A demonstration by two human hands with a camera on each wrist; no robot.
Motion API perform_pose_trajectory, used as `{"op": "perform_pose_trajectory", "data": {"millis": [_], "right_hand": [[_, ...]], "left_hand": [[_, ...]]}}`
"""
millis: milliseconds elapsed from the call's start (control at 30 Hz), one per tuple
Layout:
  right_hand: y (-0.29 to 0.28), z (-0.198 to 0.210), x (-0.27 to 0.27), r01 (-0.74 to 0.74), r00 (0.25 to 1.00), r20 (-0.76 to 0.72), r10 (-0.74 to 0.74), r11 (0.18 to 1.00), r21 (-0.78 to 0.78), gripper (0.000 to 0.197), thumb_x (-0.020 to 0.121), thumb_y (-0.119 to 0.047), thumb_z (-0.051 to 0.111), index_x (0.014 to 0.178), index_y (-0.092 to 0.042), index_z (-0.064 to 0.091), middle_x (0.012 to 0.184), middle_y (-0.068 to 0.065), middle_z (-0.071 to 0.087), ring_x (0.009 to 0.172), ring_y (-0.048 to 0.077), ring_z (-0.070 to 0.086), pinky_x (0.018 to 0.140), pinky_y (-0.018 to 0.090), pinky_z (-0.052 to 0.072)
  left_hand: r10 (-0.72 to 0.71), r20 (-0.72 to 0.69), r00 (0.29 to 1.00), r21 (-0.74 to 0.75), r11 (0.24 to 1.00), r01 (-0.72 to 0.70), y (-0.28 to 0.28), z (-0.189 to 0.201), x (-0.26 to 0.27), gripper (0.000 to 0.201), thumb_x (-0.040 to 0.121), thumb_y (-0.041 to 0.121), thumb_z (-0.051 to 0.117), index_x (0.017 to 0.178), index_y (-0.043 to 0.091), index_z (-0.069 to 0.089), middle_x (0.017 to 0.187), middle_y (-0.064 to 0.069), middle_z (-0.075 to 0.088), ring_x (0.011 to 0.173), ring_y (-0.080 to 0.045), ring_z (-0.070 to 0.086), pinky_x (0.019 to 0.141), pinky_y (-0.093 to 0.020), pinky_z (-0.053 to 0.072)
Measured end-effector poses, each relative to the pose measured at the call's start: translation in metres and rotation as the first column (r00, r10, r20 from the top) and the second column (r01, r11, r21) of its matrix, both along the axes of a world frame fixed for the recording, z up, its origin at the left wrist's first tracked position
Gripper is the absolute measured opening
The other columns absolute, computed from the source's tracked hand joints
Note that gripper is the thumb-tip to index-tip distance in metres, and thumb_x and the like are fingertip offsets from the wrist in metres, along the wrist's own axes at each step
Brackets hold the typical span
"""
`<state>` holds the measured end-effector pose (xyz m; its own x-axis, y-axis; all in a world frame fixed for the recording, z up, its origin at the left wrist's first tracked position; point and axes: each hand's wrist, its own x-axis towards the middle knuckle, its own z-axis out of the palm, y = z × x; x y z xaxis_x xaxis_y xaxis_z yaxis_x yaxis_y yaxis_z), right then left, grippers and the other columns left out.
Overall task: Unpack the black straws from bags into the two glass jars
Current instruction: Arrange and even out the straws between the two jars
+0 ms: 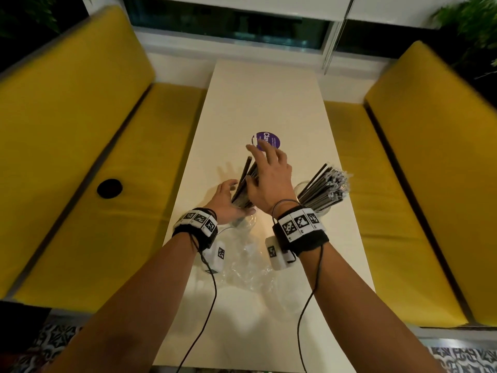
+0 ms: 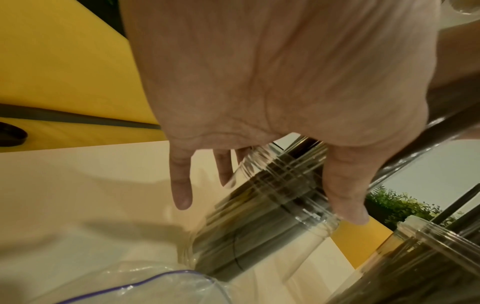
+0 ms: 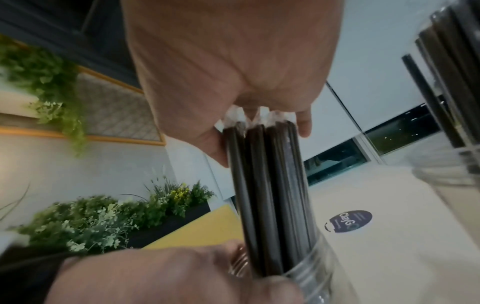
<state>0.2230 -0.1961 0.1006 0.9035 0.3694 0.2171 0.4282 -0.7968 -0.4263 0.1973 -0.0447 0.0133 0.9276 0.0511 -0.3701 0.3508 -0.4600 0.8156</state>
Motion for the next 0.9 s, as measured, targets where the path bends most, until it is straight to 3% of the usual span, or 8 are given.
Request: {"op": "perform_pose_trajectory", "data": {"millis": [100,267,367,467,667,733,800,900], "right_hand": [[0.009,-0.003,0.0,0.003,1.0,0.004,-0.003,0.993,-0.121,0.057,0.101,-0.045,0.051,0.15,-0.015,0.047,0.165,0.005,0.035,0.15,0.035,0.03,0.116,0.053,0.035],[0.004,0.0,0.006,0.0,0.998,0.057,-0.004,0.998,0.069,0.033,0.1,-0.021,0.055,0.133,-0.015,0.057,0.127,0.007,0.064,0.114,0.032,0.056,0.093,0.05,0.05],[0.008,-0.001,0.007,-0.043,0.997,0.065,0.043,0.999,0.004,0.042,0.099,-0.016,0.057,0.141,-0.015,0.053,0.141,0.005,0.056,0.122,0.032,0.054,0.095,0.049,0.049],[0.012,-0.006,0.011,-0.062,0.996,0.046,0.073,0.979,-0.193,0.042,0.108,-0.033,0.046,0.145,-0.015,0.052,0.145,0.004,0.056,0.127,0.033,0.051,0.098,0.049,0.045],[0.009,-0.017,0.017,-0.027,0.972,0.236,0.01,0.997,0.069,0.024,0.103,-0.02,0.056,0.096,-0.002,0.07,0.099,0.014,0.064,0.092,0.034,0.057,0.078,0.049,0.052],[0.007,-0.015,0.012,0.013,0.97,0.236,-0.051,0.987,0.159,0.024,0.105,-0.019,0.05,0.099,-0.003,0.066,0.104,0.012,0.061,0.095,0.032,0.055,0.083,0.047,0.05],[0.007,-0.014,0.006,0.035,0.987,0.158,-0.038,0.999,0.02,0.032,0.108,-0.029,0.041,0.114,-0.008,0.064,0.12,0.008,0.061,0.112,0.032,0.054,0.106,0.054,0.044],[0.005,-0.009,0.003,0.001,0.999,0.032,0.006,0.975,-0.224,0.056,0.102,-0.055,0.035,0.145,-0.022,0.049,0.156,0.0,0.046,0.15,0.035,0.032,0.126,0.067,0.006]], "left_hand": [[-0.003,0.013,1.0,0.041,0.999,0.002,0.001,-0.001,0.001,0.112,0.076,0.037,0.092,0.161,0.019,0.021,0.164,-0.004,0.026,0.15,-0.024,0.036,0.124,-0.045,0.035],[0.002,0.001,1.0,0.0,1.0,-0.002,0.0,-0.001,0.001,0.116,0.072,0.037,0.095,0.161,0.022,0.022,0.165,-0.004,0.028,0.15,-0.026,0.036,0.123,-0.048,0.036],[0.002,0.008,1.0,-0.01,1.0,-0.002,0.0,-0.001,0.001,0.113,0.073,0.035,0.095,0.159,0.023,0.023,0.164,-0.004,0.029,0.149,-0.026,0.038,0.122,-0.048,0.037],[-0.001,0.01,1.0,-0.01,1.0,0.001,0.0,-0.001,0.0,0.113,0.072,0.034,0.095,0.159,0.024,0.023,0.163,-0.003,0.029,0.149,-0.026,0.038,0.122,-0.047,0.038],[0.004,0.002,1.0,-0.027,1.0,-0.004,-0.001,-0.001,0.0,0.112,0.075,0.036,0.094,0.16,0.024,0.022,0.164,-0.003,0.028,0.151,-0.026,0.035,0.123,-0.048,0.036],[0.007,-0.006,1.0,-0.022,1.0,-0.007,-0.001,0.0,0.0,0.113,0.074,0.035,0.095,0.16,0.024,0.022,0.164,-0.003,0.029,0.151,-0.026,0.035,0.124,-0.049,0.035],[0.013,-0.009,1.0,-0.017,1.0,-0.013,-0.001,0.0,0.0,0.114,0.073,0.034,0.095,0.16,0.023,0.021,0.164,-0.003,0.028,0.151,-0.025,0.035,0.124,-0.047,0.036],[-0.005,0.002,1.0,0.027,1.0,0.005,-0.003,0.002,0.0,0.111,0.078,0.035,0.091,0.161,0.018,0.019,0.164,-0.004,0.024,0.152,-0.024,0.033,0.123,-0.042,0.034]]}}
